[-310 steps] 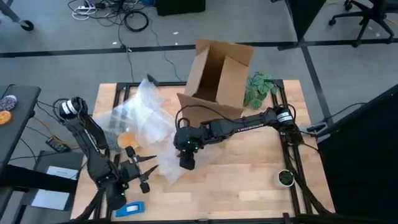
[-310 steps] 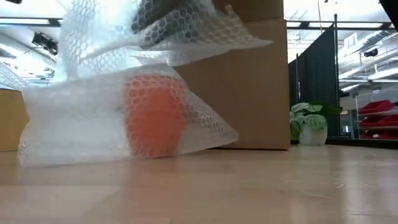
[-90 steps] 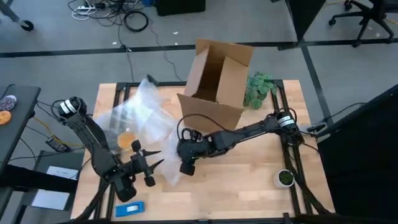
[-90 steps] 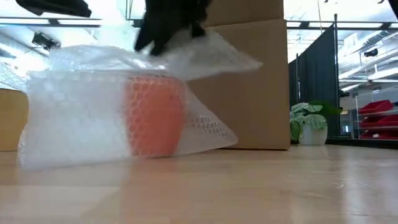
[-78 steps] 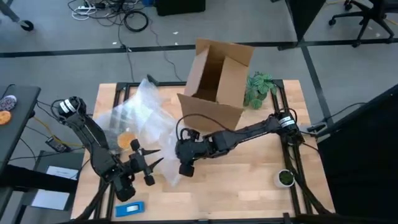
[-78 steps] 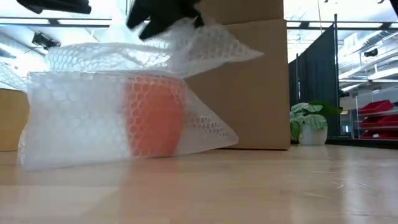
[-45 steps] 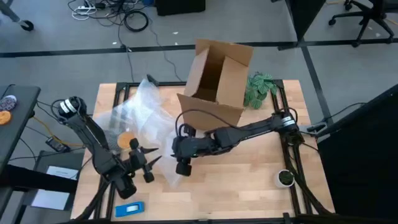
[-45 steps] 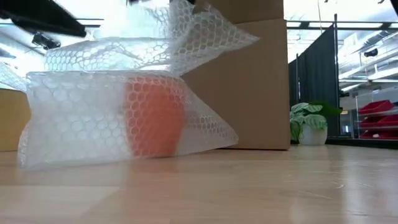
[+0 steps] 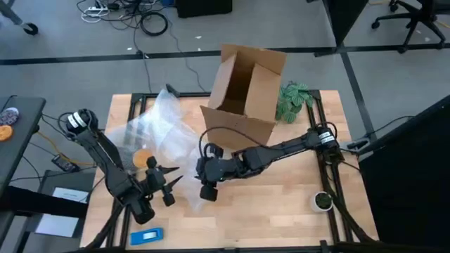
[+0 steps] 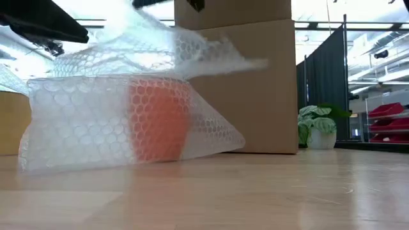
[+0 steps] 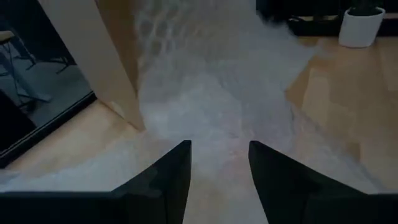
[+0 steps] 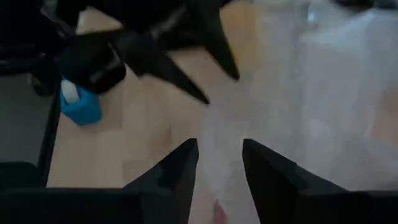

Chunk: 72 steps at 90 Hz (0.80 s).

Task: Wrap mug
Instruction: Wrap the orange mug with transparent bubble wrap

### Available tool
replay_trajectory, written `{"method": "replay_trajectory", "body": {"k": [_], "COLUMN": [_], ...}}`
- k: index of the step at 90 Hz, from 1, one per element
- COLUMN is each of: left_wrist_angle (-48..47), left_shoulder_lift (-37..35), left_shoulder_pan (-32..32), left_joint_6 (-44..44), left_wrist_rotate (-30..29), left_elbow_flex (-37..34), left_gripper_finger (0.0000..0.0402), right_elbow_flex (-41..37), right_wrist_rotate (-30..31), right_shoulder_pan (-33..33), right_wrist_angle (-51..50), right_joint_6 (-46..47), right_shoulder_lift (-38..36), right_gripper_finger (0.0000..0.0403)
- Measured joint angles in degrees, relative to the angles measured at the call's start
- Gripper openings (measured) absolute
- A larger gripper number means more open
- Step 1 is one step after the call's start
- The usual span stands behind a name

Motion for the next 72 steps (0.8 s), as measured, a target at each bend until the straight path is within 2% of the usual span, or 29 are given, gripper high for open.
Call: {"method": "replay_trajectory", "body": {"k": [11,21,30,39,53,72], "left_wrist_angle": [1.73,1.84,1.84,1.94,2.36,2.45], "left_shoulder_lift": [0.00,0.00,0.00,0.00,0.00,0.01], "left_shoulder_pan": [0.01,0.01,0.01,0.04,0.04,0.02], "left_joint_6": [0.38,1.46,1.50,1.50,1.50,1.58], "left_wrist_rotate": [-0.02,-0.05,-0.15,-0.15,-0.15,-0.15], "left_elbow_flex": [0.00,0.02,0.02,0.02,0.02,0.02], "left_gripper_finger": [0.0145,0.0145,0.0145,0.0145,0.0145,0.0145], "right_elbow_flex": [1.22,3.15,3.28,3.26,3.23,2.86], "right_wrist_rotate": [-0.48,0.06,5.51,9.16,6.65,3.12], "right_shoulder_pan": [1.55,3.18,3.88,2.83,1.45,1.78], "right_wrist_angle": [1.64,2.30,1.52,-1.50,-5.63,-6.68], "right_joint_6": [-0.56,-4.73,-8.18,-6.79,-1.76,0.56], "right_shoulder_lift": [-1.03,-3.76,-6.19,-6.43,-4.02,-0.59], "right_gripper_finger": [0.0077,0.0058,0.0041,0.0024,0.0003,0.0001]}}
